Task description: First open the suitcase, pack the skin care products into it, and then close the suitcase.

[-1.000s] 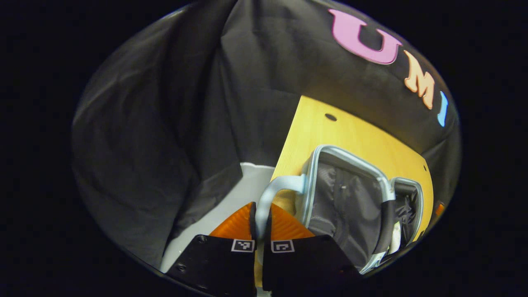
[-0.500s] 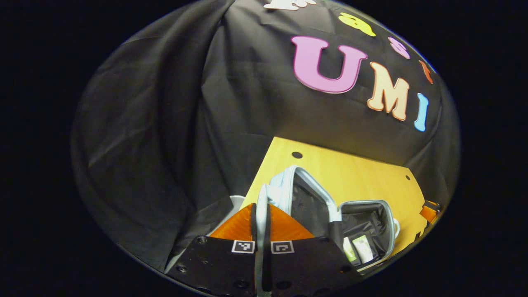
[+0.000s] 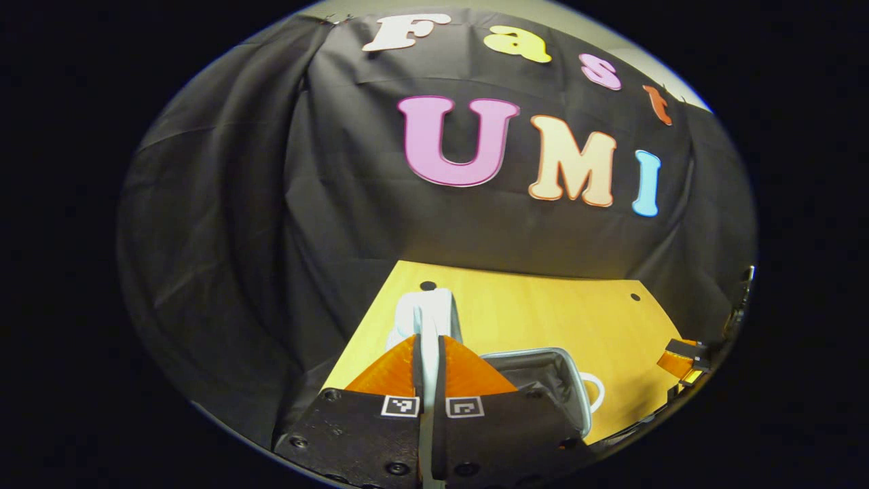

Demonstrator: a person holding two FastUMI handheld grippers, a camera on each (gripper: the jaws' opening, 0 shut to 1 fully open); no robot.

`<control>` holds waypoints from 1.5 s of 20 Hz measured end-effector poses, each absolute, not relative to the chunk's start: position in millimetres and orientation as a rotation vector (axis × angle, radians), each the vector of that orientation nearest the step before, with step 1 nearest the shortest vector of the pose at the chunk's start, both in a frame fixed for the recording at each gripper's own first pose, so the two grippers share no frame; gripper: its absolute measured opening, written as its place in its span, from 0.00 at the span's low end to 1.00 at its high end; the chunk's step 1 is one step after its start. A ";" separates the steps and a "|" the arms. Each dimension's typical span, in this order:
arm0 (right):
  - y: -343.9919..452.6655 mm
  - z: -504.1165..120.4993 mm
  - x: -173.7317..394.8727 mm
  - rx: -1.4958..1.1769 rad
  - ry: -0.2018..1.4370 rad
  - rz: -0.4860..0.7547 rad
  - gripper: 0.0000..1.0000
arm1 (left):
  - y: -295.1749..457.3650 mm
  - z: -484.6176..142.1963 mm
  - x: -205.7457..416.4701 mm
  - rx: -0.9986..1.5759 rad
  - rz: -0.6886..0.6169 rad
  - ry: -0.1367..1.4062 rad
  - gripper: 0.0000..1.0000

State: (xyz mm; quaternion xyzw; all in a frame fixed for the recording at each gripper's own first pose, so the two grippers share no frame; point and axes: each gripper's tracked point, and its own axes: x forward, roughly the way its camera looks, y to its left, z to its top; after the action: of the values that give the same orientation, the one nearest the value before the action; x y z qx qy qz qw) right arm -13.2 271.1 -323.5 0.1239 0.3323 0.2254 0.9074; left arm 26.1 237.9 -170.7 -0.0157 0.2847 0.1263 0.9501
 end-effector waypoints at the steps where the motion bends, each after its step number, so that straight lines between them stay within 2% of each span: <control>1: 261.6 -321.7 -13.5 0.263 0.680 0.457 0.98 | 222.6 -169.9 31.5 -0.041 0.237 0.579 0.00; 9: 197.0 -311.8 -14.7 0.260 0.653 0.408 0.98 | 102.3 -189.4 60.1 -0.133 0.064 0.558 0.00; 18: 131.7 -310.7 -18.3 0.224 0.643 0.327 0.98 | -2.1 -265.2 70.8 -0.192 -0.078 0.654 0.00; 30: 84.3 -315.3 -27.2 0.190 0.674 0.258 0.98 | -66.7 -394.7 63.0 -0.200 -0.105 0.862 0.02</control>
State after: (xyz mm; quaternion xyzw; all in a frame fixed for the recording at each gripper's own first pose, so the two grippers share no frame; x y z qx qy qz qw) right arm -27.2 84.3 -315.3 0.0927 0.3293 0.1258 0.9312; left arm 63.0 -66.7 -394.7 -0.0966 0.4170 -0.0509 0.9023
